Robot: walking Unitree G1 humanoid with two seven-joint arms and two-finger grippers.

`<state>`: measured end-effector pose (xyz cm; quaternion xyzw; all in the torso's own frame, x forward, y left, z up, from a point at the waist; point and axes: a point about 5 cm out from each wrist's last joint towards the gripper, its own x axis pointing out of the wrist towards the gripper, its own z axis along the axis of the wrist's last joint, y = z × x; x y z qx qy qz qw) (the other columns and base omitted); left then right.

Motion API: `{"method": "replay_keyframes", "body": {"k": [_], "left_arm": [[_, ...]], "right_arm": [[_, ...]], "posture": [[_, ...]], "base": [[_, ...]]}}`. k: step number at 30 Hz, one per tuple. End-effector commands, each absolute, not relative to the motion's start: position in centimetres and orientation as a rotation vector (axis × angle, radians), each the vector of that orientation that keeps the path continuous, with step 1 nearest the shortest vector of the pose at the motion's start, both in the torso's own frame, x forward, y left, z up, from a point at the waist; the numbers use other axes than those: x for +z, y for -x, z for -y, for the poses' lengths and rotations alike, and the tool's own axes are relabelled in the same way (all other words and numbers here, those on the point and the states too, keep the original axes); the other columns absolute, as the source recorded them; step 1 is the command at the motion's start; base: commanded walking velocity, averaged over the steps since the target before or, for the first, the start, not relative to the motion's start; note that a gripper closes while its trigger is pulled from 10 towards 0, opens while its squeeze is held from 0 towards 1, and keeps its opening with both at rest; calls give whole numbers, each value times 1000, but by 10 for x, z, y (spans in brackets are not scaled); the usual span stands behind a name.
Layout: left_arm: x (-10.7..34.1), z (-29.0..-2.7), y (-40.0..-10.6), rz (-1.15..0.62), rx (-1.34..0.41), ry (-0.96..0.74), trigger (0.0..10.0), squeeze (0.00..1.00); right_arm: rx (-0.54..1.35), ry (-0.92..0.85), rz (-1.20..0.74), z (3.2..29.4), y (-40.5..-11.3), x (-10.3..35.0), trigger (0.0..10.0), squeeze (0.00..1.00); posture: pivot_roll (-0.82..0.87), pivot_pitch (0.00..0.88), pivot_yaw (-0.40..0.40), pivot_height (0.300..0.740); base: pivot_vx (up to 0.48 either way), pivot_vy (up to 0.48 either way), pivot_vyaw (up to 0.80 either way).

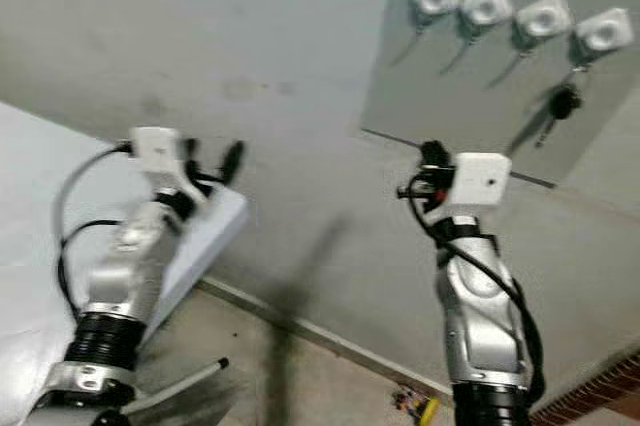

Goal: Hang keys on a hook

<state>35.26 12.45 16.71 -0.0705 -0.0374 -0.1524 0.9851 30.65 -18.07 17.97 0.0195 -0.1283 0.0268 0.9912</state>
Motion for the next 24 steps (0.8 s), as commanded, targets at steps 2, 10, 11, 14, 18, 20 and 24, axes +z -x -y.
{"method": "replay_keyframes", "body": {"k": [2,10,11,14,18,20,24], "left_arm": [[170,-130,-351,89,-301,83,10000,0],[183,-119,-353,123,-343,67,10000,0],[185,-116,-352,128,-362,65,10000,0],[201,-98,-348,190,-479,23,10000,0],[207,-87,-346,216,-543,-15,10000,0],[210,-80,-345,224,-591,-20,10000,0],[220,-68,-342,258,-670,-43,10000,0]], "right_arm": [[74,-41,258,175,-308,182,10000,0],[106,-16,245,172,-308,182,10000,0],[113,-19,242,172,-308,181,10000,0],[176,6,236,170,-310,183,10000,0],[203,25,236,169,-314,186,10000,0],[223,40,248,168,-317,190,10000,0],[243,26,270,167,-326,199,10000,0]], "posture": [[18,0,-58,711],[14,0,-57,711],[14,0,-57,711],[18,0,-62,711],[19,0,-63,711],[22,0,-62,711],[27,0,-60,711]], "base": [[0,0,-663],[0,0,-166],[0,0,0],[0,0,0],[0,0,0],[0,0,0],[0,0,0]]}}
